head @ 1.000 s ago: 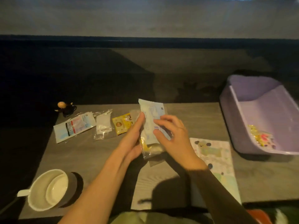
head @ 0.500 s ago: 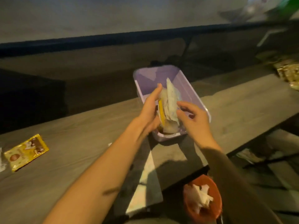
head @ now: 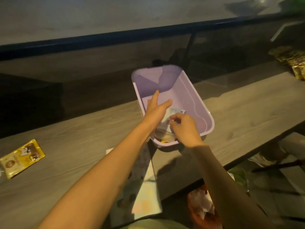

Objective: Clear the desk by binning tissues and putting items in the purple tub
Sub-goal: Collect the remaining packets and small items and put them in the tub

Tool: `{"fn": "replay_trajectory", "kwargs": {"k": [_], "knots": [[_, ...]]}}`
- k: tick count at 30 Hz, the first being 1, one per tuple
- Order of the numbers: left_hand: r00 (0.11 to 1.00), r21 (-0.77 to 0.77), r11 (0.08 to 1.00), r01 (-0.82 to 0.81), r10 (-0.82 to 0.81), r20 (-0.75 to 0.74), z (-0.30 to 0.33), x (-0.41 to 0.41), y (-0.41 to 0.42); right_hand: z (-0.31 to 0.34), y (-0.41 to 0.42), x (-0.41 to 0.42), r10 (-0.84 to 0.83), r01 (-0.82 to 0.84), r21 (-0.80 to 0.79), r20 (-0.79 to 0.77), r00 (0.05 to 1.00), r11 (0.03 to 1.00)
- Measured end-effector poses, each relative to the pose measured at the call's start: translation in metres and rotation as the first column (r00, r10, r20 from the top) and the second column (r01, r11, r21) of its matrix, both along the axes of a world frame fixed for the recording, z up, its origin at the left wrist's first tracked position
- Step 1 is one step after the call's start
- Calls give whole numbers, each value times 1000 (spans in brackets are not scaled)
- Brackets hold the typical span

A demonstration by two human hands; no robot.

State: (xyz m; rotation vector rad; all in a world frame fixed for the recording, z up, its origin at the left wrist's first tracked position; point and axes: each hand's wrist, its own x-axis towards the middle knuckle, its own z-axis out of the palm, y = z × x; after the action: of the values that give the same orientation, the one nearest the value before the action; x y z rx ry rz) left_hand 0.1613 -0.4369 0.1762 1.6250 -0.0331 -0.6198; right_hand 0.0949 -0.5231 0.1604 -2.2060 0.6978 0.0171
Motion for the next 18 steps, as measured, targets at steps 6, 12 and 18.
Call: {"fn": "replay_trajectory", "kwargs": {"k": [6, 12, 18], "knots": [[985, -165, 972, -168, 174, 21, 19, 5, 62, 12, 51, 17, 84, -66, -92, 201, 976, 994], [923, -162, 909, -384, 384, -32, 16, -1, 189, 13, 159, 41, 257, -234, -110, 312, 915, 966], [798, -80, 794, -602, 601, -39, -13, -13, 335, -13, 290, 59, 432, -446, 27, 203, 879, 895]]}}
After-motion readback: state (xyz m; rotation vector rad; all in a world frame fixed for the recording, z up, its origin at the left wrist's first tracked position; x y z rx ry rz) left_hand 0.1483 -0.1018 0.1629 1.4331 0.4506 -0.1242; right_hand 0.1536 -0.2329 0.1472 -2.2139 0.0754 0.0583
